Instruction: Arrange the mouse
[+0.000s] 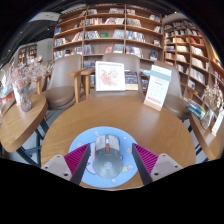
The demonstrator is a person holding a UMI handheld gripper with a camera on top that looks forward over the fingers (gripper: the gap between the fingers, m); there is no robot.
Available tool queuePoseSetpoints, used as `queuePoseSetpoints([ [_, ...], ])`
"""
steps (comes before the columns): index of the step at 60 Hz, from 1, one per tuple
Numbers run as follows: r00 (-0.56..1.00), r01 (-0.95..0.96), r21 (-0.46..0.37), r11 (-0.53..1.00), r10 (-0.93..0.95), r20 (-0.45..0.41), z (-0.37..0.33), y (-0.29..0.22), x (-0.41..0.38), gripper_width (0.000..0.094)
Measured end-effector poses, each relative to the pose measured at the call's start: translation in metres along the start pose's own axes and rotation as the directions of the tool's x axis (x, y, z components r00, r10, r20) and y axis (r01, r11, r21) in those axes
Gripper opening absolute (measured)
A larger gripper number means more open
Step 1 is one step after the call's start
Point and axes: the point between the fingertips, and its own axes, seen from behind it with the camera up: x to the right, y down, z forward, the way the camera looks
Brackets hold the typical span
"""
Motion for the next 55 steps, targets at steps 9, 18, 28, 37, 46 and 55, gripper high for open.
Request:
queuePoseSetpoints([
  [9, 1.000, -0.010, 0.020, 1.000, 0.010, -0.006, -0.062, -0.005, 0.010, 0.0851],
  [18, 0.999, -0.028, 0.047, 0.998, 0.029, -0.025, -0.139, -0.003, 0.029, 0.0855],
  [28, 0.998, -0.035, 0.077, 0.996, 0.038, -0.039, -0.209, 0.020, 0.041, 0.0852],
  [37, 0.997, -0.041, 0.104, 0.994, 0.047, -0.055, -0.248, 0.035, 0.049, 0.0854],
  [46, 0.998, -0.034, 0.132, 0.991, 0.042, -0.056, -0.271, 0.045, 0.051, 0.0853],
  [55, 0.999, -0.017, 0.152, 0.988, 0.023, -0.044, -0.282, 0.048, 0.046, 0.0853],
])
